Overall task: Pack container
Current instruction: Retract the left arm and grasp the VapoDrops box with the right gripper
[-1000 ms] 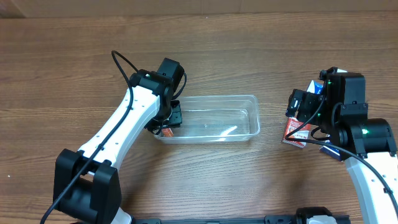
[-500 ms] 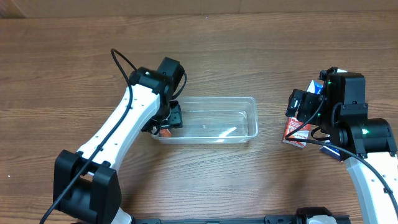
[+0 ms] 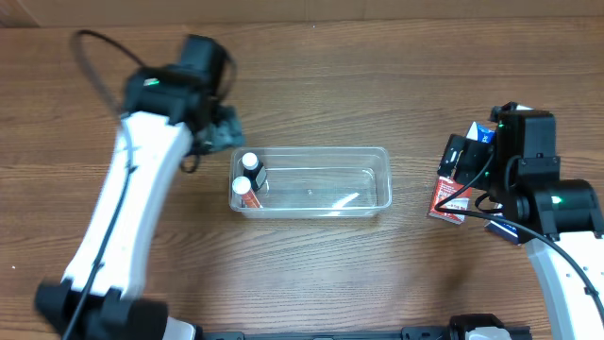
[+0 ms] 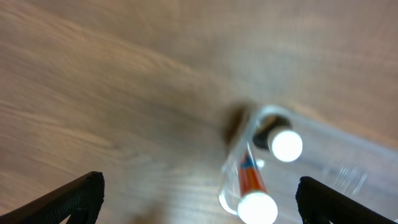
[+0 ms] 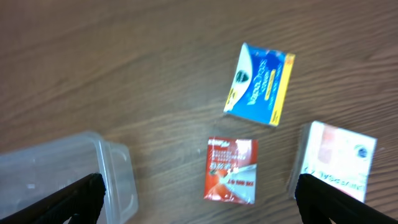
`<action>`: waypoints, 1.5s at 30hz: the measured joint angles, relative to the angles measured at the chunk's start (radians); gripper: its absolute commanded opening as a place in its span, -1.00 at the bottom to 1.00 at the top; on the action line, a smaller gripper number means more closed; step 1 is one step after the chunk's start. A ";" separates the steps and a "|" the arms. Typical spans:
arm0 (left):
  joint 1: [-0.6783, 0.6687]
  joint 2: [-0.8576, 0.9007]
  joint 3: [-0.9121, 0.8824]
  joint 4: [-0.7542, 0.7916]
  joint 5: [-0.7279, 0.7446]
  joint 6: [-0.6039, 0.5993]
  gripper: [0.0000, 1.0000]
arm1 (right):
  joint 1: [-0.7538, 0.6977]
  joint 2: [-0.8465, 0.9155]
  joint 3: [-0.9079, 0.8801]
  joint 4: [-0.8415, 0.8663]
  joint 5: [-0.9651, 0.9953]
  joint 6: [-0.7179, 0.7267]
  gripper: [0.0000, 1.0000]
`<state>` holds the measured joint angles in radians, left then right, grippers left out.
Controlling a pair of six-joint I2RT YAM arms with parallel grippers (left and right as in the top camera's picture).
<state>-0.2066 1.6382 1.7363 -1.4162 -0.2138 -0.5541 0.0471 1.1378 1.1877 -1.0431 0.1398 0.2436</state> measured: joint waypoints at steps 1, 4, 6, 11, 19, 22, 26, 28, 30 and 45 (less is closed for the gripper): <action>0.033 -0.044 0.000 0.013 0.006 0.019 1.00 | -0.001 0.001 0.032 -0.009 0.014 0.006 1.00; 0.111 -0.148 0.005 0.033 0.046 0.086 1.00 | -0.040 0.014 0.158 -0.029 0.043 0.024 1.00; 0.155 -0.195 0.008 0.031 0.074 0.127 1.00 | -0.102 0.043 0.210 -0.030 0.045 0.028 1.00; 0.201 -0.205 0.012 0.025 0.116 0.183 1.00 | -0.254 0.232 0.226 -0.019 -0.045 0.026 1.00; 0.202 -0.188 0.006 0.032 0.143 0.196 1.00 | -0.303 0.666 0.255 0.030 -0.124 -0.001 1.00; 0.202 -0.175 0.003 0.032 0.151 0.196 1.00 | -0.303 0.758 0.256 0.053 -0.133 -0.002 1.00; 0.202 -0.165 0.002 0.032 0.151 0.196 1.00 | -0.303 0.812 0.258 0.080 -0.133 -0.005 1.00; 0.202 -0.159 0.002 0.032 0.153 0.196 1.00 | -0.303 0.832 0.260 0.088 -0.133 -0.005 1.00; 0.202 -0.148 0.002 0.032 0.163 0.196 1.00 | -0.303 0.861 0.264 0.090 -0.134 -0.006 1.00; 0.202 -0.138 0.000 0.032 0.174 0.196 1.00 | -0.303 0.943 0.266 0.095 -0.133 -0.009 0.64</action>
<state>-0.0048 1.5002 1.7359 -1.3838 -0.0402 -0.3580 -0.2554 2.0808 1.4536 -0.9478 0.0067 0.2344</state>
